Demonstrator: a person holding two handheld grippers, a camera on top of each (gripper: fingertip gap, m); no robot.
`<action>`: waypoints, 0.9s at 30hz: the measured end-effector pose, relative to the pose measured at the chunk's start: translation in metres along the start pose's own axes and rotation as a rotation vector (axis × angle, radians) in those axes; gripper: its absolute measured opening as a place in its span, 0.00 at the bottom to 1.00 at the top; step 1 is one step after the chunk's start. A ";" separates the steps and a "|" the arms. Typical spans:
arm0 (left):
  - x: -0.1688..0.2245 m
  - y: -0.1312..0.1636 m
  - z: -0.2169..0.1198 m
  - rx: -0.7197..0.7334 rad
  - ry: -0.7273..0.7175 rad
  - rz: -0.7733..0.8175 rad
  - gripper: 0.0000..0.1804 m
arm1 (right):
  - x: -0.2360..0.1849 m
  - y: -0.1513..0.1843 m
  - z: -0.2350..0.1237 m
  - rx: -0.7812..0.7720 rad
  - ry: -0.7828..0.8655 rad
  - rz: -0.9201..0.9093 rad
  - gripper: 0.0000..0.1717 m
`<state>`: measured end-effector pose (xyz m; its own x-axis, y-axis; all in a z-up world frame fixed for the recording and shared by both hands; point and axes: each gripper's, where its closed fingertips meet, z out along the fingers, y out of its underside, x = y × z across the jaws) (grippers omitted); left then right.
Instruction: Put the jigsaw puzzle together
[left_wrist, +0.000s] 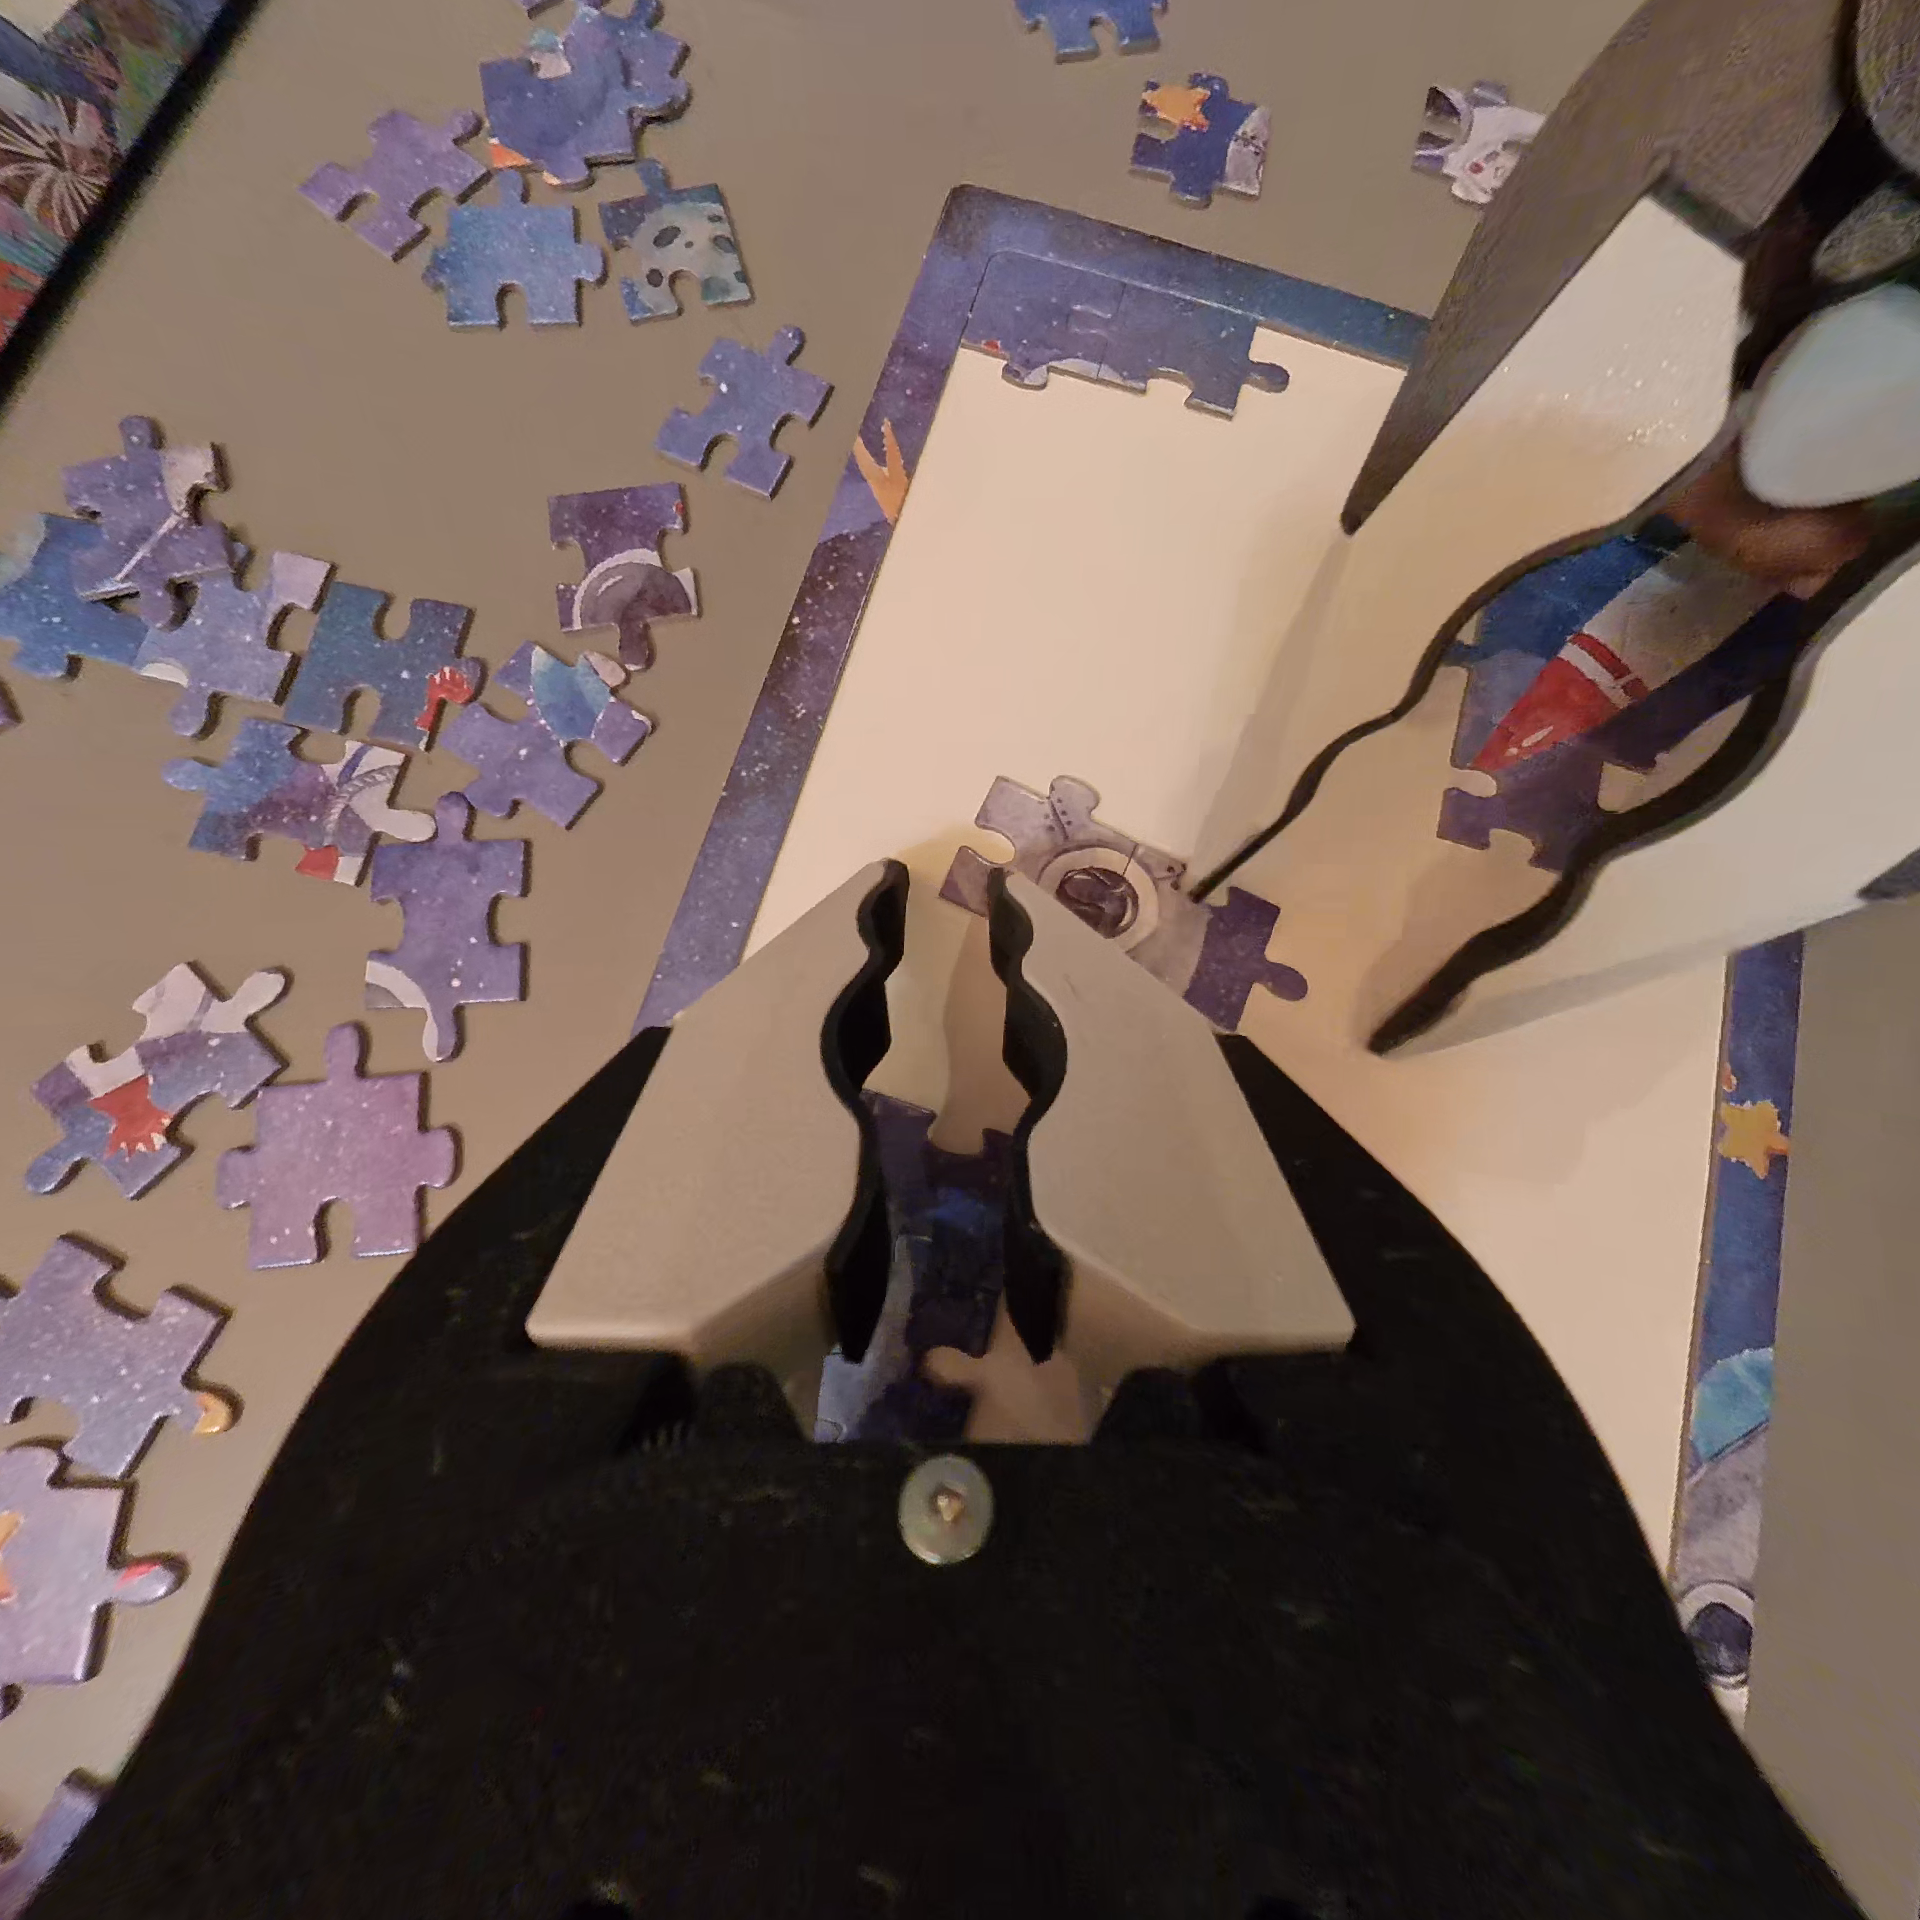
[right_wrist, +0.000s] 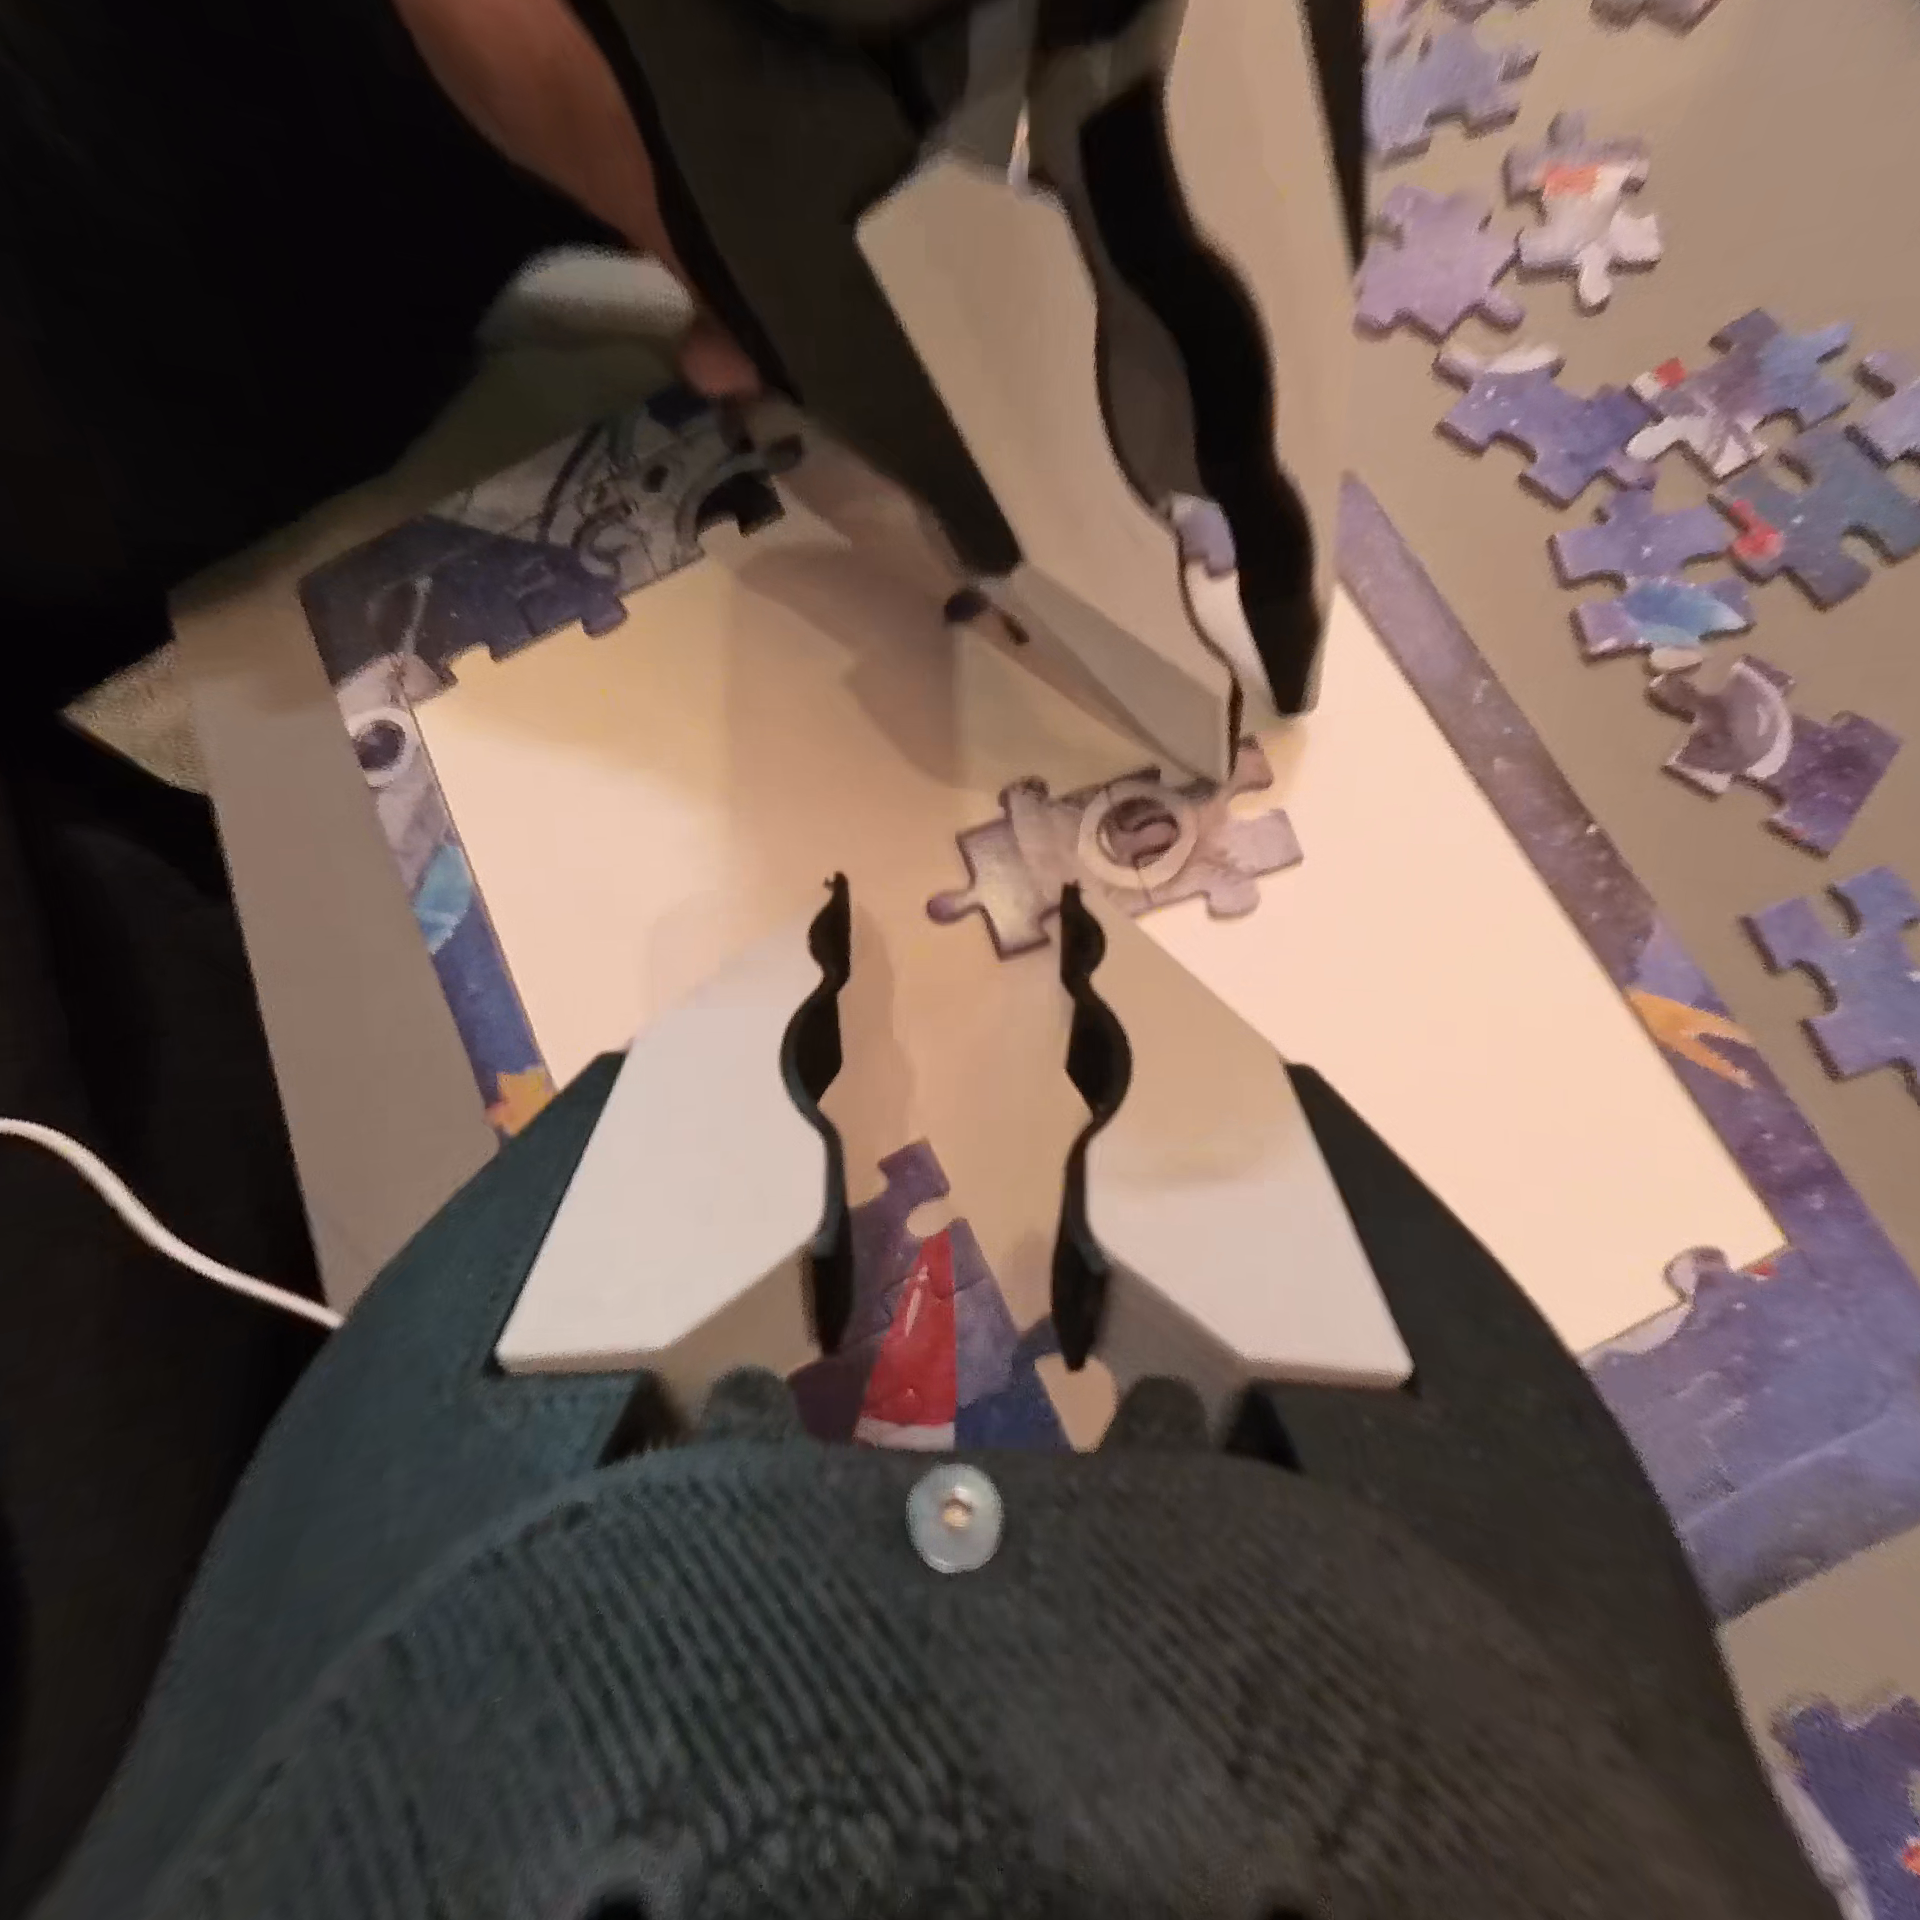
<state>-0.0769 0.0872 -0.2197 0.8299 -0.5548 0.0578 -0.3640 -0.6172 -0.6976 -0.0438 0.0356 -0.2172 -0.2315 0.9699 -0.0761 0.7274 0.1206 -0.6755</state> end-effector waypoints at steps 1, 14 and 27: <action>-0.002 0.000 -0.001 0.003 -0.007 0.001 0.08 | 0.002 0.001 -0.001 -0.002 0.024 -0.019 0.22; -0.083 -0.025 -0.066 0.328 -0.313 -0.213 0.07 | 0.103 -0.039 -0.044 0.318 0.228 -0.230 0.27; -0.113 -0.029 -0.099 0.522 -0.400 -0.372 0.00 | 0.112 -0.028 -0.070 0.447 0.263 -0.179 0.21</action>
<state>-0.2018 0.1127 -0.1348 0.9854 -0.0549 0.1610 0.1349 -0.3246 -0.9362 -0.0452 0.1551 -0.1552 -0.1156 0.9695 0.2162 0.3324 0.2429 -0.9113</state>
